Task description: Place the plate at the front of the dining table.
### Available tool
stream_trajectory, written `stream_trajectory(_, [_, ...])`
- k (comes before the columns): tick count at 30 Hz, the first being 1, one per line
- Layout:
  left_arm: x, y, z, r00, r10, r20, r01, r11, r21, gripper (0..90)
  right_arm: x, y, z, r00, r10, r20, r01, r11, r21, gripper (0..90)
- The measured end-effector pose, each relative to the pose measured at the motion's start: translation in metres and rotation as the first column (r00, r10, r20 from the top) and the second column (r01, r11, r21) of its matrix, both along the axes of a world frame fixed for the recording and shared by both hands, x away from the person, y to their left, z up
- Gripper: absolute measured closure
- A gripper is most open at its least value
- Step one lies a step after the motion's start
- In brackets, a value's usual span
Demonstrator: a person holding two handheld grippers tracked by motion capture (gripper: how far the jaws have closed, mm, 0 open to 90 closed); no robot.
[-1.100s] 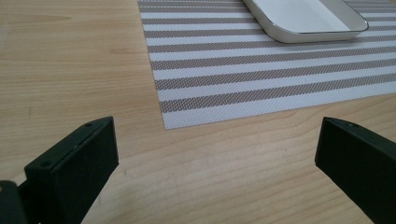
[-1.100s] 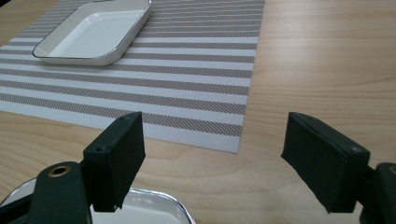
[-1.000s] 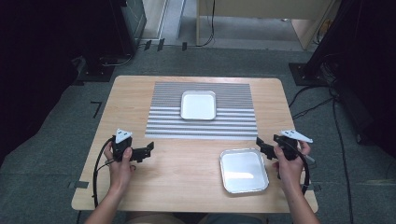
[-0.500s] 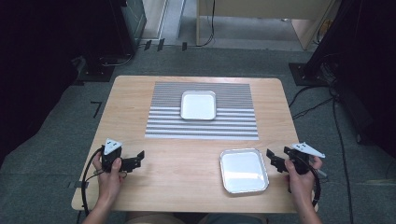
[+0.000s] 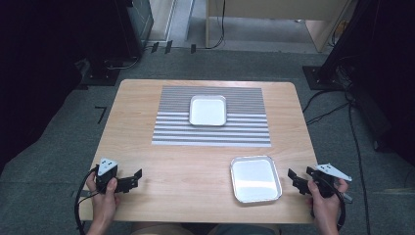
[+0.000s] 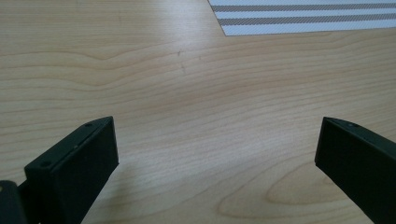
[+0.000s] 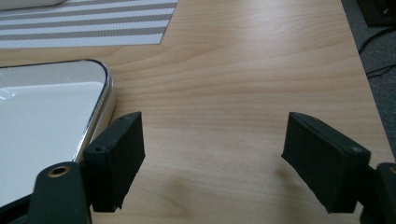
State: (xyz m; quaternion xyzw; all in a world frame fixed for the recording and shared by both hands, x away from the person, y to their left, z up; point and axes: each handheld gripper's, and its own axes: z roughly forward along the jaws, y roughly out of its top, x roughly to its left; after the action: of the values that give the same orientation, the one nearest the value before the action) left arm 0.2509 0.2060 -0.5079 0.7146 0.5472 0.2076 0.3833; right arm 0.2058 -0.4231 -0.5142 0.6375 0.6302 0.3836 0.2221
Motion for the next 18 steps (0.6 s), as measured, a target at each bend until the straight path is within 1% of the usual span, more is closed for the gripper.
stream_trajectory(2, [-0.004,0.003,0.000,1.0000,0.000,0.004,0.000,1.0000,0.009,0.0,-0.005,-0.001,-0.001,1.0000,-0.003,-0.002,0.003,1.000,-0.001,20.9])
stream_trajectory(7, [-0.015,0.006,-0.002,0.9999,-0.011,-0.004,0.012,0.9986,0.052,0.0,-0.014,-0.004,-0.004,0.9999,-0.009,-0.011,0.009,1.000,-0.008,21.0])
stream_trajectory(11, [-0.021,0.008,-0.003,0.9999,-0.017,-0.002,0.017,0.9978,0.063,0.0,-0.020,-0.003,-0.009,0.9993,-0.013,-0.034,0.013,1.000,-0.022,21.0])
stream_trajectory(13, [-0.023,0.009,-0.003,0.9999,-0.015,-0.006,0.016,0.9977,0.066,0.0,-0.023,-0.001,-0.009,0.9992,-0.019,-0.035,0.017,0.999,-0.051,21.0])
stream_trajectory(15, [-0.024,0.008,-0.004,0.9998,-0.016,-0.008,0.017,0.9964,0.083,0.0,-0.024,0.002,-0.010,0.9991,-0.024,-0.035,0.021,0.996,-0.083,21.0])
stream_trajectory(17, [-0.024,0.004,-0.006,0.9997,-0.023,-0.012,0.025,0.9936,0.111,0.0,-0.026,0.005,-0.010,0.9988,-0.029,-0.039,0.024,0.993,-0.118,21.0])
stream_trajectory(18, [-0.024,0.003,-0.006,0.9996,-0.025,-0.011,0.026,0.9931,0.114,0.0,-0.028,0.010,-0.012,0.9991,-0.026,-0.033,0.020,0.985,-0.174,20.6])
